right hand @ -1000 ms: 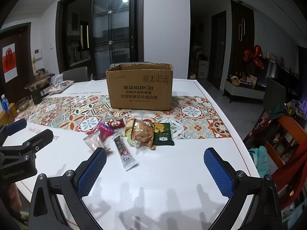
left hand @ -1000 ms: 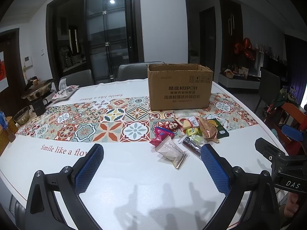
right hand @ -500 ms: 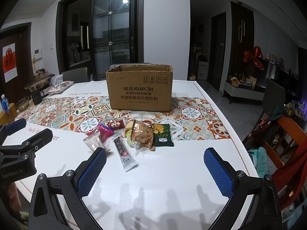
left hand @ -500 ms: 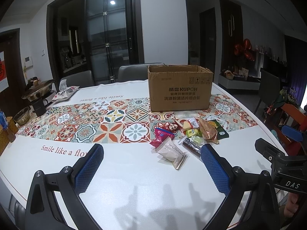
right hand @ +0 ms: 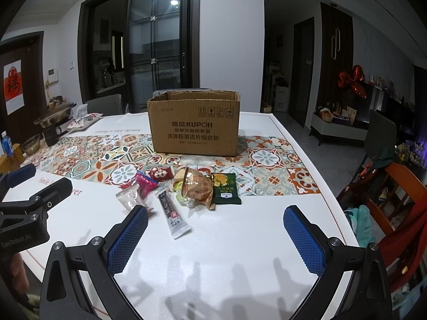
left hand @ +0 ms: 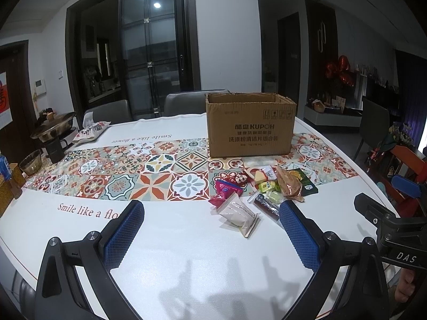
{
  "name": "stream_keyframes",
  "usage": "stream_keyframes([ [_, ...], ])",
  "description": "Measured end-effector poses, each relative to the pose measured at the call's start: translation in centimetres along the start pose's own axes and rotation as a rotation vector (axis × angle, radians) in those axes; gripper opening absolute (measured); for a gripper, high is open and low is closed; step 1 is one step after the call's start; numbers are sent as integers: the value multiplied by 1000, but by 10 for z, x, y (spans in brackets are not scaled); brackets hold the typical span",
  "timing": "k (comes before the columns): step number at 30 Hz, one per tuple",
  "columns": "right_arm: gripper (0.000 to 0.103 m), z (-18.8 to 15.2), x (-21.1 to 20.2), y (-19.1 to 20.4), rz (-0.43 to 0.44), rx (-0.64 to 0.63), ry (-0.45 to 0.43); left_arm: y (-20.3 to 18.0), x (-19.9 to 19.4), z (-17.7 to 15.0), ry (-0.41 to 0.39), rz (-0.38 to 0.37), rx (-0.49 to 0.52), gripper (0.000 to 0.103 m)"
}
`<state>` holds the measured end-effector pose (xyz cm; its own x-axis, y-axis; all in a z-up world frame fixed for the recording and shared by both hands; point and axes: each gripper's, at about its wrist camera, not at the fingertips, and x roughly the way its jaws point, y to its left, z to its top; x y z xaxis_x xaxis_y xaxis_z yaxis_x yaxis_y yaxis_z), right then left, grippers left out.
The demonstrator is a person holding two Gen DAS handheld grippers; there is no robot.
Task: Organize snacks
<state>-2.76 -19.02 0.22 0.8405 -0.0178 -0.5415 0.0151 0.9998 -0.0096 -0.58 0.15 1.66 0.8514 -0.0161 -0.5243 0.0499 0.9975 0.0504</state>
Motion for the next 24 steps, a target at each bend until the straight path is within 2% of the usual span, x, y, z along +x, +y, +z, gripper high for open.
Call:
stream_keyframes([
  [24, 103, 2, -2, 0, 3, -3, -1, 1, -1, 1, -3, -1, -2, 103],
])
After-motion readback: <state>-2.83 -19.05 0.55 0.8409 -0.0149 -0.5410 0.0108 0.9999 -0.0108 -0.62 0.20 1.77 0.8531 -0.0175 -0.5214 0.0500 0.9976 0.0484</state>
